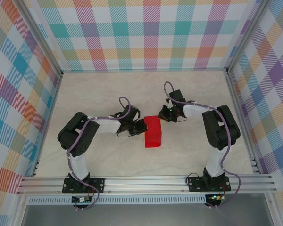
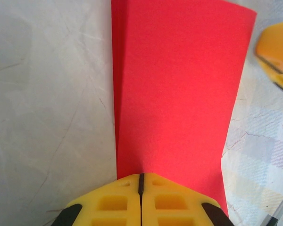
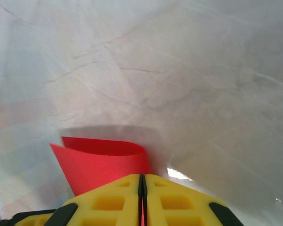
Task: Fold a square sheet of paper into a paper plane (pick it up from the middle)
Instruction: Fold the square sheet of paper in half at the center of the table.
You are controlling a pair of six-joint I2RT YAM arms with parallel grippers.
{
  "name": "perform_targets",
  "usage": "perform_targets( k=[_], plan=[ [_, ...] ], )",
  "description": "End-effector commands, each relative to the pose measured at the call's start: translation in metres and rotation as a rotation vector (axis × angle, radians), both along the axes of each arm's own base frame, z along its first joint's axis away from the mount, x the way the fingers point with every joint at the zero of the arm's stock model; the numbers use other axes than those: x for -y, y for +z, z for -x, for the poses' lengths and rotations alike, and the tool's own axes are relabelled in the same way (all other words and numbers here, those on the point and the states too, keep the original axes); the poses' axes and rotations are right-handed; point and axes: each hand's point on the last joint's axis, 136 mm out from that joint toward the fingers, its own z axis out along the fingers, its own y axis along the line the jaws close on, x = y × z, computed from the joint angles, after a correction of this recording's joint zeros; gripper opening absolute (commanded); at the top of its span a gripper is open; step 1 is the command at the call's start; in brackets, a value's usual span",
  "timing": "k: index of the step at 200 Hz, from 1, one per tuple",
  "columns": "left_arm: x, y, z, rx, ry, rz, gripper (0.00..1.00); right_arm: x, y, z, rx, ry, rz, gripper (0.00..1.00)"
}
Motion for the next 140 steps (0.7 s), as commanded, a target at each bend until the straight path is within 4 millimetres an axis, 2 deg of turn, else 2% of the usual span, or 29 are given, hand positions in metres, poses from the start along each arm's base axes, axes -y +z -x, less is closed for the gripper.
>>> perform_targets(
  k=[1,21,58,90,112,140],
  plan=[
    [-0.066,-0.082,0.062,-0.228,0.015,-0.338,0.06,-0.025,0.02,0.002,0.046,0.066,-0.073,0.12],
    [-0.066,-0.082,0.062,-0.229,0.014,-0.337,0.06,-0.036,0.003,0.005,-0.007,0.089,-0.082,0.12],
    [-0.067,-0.081,0.063,-0.23,0.012,-0.343,0.06,-0.033,-0.016,0.003,-0.042,0.078,-0.052,0.11],
    [-0.068,-0.082,0.064,-0.234,0.013,-0.35,0.06,-0.013,-0.028,-0.005,-0.064,0.009,0.016,0.11],
    [-0.07,-0.083,0.065,-0.237,0.012,-0.354,0.06,0.015,-0.04,-0.008,-0.14,-0.099,0.114,0.11],
    [-0.072,-0.085,0.067,-0.24,0.014,-0.36,0.06,0.027,-0.023,-0.016,-0.106,-0.166,0.139,0.11]
  ],
)
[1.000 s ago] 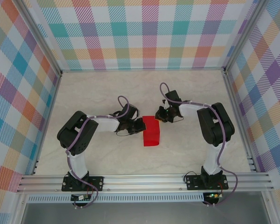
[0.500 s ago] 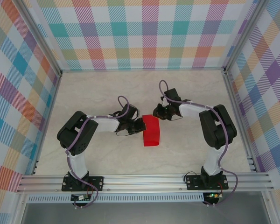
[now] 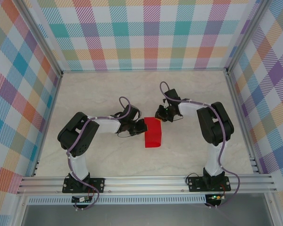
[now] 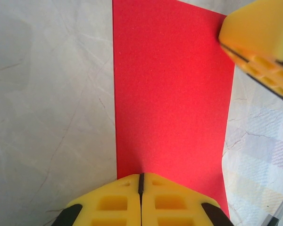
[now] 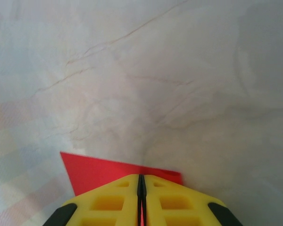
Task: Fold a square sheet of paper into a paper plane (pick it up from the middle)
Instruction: Fold the square sheet of paper in half at the center of the table.
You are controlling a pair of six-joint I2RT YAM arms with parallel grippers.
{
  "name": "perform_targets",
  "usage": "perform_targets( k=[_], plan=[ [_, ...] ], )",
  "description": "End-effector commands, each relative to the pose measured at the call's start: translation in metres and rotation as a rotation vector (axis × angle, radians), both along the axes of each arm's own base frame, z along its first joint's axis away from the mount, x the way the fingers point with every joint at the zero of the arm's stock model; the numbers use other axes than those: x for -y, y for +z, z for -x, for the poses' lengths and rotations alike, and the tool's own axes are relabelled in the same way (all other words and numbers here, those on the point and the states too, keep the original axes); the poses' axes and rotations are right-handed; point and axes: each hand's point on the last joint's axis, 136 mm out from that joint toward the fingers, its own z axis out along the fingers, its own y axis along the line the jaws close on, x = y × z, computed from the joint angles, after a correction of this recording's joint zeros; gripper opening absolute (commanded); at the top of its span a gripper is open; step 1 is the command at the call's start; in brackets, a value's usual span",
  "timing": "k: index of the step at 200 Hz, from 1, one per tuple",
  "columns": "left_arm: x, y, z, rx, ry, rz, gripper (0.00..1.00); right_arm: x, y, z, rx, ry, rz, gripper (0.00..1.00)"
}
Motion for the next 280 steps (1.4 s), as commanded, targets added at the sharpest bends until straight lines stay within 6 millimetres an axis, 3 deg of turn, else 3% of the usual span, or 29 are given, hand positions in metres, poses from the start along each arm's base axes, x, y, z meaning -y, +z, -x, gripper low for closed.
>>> perform_targets(
  k=[1,35,64,89,132,224,280],
  plan=[
    [-0.071,-0.084,0.067,-0.241,0.016,-0.357,0.06,0.035,-0.001,-0.007,-0.017,-0.127,0.121,0.11],
    [-0.071,-0.084,0.066,-0.24,0.018,-0.354,0.06,0.022,0.042,-0.005,0.09,-0.097,0.001,0.12],
    [-0.07,-0.085,0.065,-0.236,0.021,-0.352,0.05,-0.005,0.059,0.03,0.082,0.024,-0.133,0.12],
    [-0.07,-0.086,0.065,-0.237,0.024,-0.35,0.05,-0.019,0.05,0.069,0.005,0.082,-0.201,0.12],
    [-0.071,-0.086,0.066,-0.239,0.025,-0.353,0.05,-0.02,0.028,0.119,-0.108,0.103,-0.261,0.11],
    [-0.072,-0.089,0.066,-0.242,0.031,-0.357,0.05,0.001,-0.002,0.16,-0.198,0.099,-0.171,0.11],
    [-0.074,-0.09,0.066,-0.239,0.036,-0.366,0.05,0.025,-0.028,0.202,-0.265,0.153,-0.045,0.11]
  ],
)
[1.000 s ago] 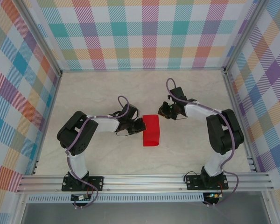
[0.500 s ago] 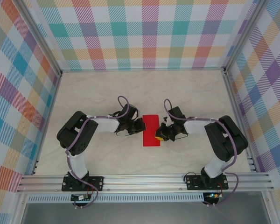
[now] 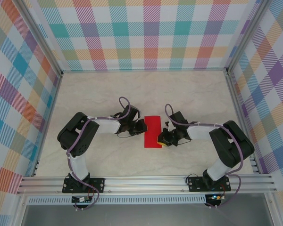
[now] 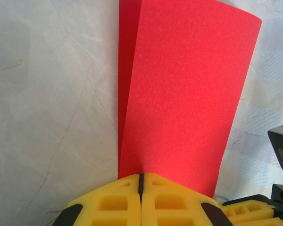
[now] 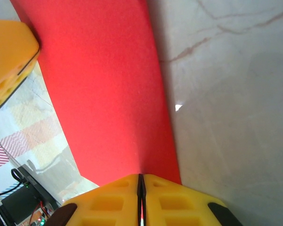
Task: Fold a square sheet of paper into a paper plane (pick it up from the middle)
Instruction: Fold the square sheet of paper in half at the center of the table.
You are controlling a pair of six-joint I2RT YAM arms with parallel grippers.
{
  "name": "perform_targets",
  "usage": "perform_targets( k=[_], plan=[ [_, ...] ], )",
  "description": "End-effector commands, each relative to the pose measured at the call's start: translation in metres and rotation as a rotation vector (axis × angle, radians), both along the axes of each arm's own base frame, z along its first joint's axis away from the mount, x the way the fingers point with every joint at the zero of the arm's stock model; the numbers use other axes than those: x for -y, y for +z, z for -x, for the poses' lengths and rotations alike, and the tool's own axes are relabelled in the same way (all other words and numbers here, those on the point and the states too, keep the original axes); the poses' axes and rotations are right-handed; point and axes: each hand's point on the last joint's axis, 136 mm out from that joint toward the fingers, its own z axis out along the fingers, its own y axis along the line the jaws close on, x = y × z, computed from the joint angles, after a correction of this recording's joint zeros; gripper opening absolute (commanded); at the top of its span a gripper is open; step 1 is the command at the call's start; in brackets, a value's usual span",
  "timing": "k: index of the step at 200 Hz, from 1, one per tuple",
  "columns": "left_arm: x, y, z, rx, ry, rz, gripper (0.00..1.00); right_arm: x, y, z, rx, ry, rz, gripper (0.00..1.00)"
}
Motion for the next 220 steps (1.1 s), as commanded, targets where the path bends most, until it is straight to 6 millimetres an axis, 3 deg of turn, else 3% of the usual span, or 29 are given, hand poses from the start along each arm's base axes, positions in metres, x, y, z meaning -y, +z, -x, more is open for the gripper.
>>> perform_targets(
  k=[1,30,84,121,152,220],
  plan=[
    [-0.074,-0.089,0.066,-0.249,0.036,-0.372,0.05,0.027,-0.024,0.042,-0.104,0.036,0.116,0.11],
    [-0.074,-0.09,0.067,-0.251,0.033,-0.373,0.05,0.033,-0.015,0.041,-0.061,0.048,0.138,0.11],
    [-0.072,-0.087,0.066,-0.246,0.027,-0.367,0.05,-0.009,0.045,-0.018,0.171,0.068,-0.018,0.12],
    [-0.069,-0.087,0.064,-0.248,0.024,-0.363,0.05,-0.033,0.032,-0.044,0.149,0.075,-0.059,0.11],
    [-0.07,-0.086,0.064,-0.248,0.025,-0.367,0.05,-0.036,0.014,-0.033,0.109,0.108,-0.053,0.11],
    [-0.078,-0.088,0.065,-0.25,0.041,-0.406,0.05,0.003,-0.018,0.024,0.012,0.139,0.031,0.11]
  ],
)
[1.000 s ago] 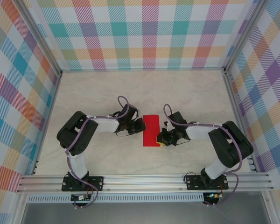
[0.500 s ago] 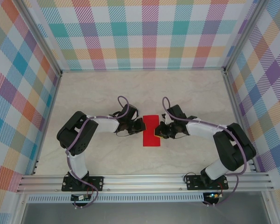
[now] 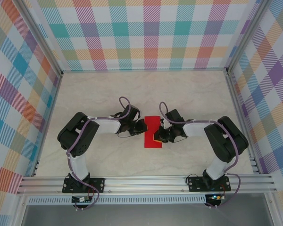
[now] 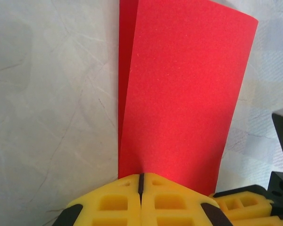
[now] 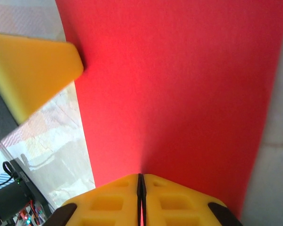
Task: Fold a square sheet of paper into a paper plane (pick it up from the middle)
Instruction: Fold the square sheet of paper in half at the center of the table.
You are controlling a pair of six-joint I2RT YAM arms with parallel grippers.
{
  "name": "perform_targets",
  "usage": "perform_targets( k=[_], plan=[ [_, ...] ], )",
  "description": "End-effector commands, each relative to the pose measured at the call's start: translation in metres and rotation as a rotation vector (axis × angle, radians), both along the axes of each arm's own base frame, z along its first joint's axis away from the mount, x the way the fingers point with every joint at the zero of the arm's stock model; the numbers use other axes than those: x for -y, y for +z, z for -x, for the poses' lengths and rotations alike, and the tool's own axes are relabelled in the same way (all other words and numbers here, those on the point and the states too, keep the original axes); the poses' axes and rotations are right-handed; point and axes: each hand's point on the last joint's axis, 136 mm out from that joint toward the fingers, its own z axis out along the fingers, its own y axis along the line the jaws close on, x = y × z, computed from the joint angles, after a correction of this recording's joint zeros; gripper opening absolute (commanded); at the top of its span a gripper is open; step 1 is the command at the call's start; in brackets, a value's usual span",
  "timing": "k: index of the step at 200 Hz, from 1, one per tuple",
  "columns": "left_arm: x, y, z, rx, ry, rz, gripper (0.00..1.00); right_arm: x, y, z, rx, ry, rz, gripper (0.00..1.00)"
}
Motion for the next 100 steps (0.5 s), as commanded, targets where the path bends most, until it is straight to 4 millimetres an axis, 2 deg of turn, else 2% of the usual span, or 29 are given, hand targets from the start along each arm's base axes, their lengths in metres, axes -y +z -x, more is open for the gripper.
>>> perform_targets(
  k=[1,33,51,81,100],
  plan=[
    [-0.078,-0.088,0.065,-0.248,0.04,-0.394,0.05,0.023,-0.018,0.04,-0.086,0.036,0.069,0.11],
    [-0.079,-0.089,0.066,-0.249,0.043,-0.398,0.05,0.04,-0.025,0.063,-0.124,0.021,0.095,0.11],
    [-0.079,-0.089,0.067,-0.248,0.041,-0.397,0.05,0.046,-0.026,0.07,-0.123,0.012,0.111,0.11],
    [-0.074,-0.085,0.064,-0.236,0.03,-0.372,0.05,0.047,-0.019,0.063,-0.087,0.005,0.123,0.11],
    [-0.055,-0.068,0.053,-0.19,-0.012,-0.293,0.06,0.038,-0.013,0.055,-0.076,0.001,0.091,0.11]
  ],
)
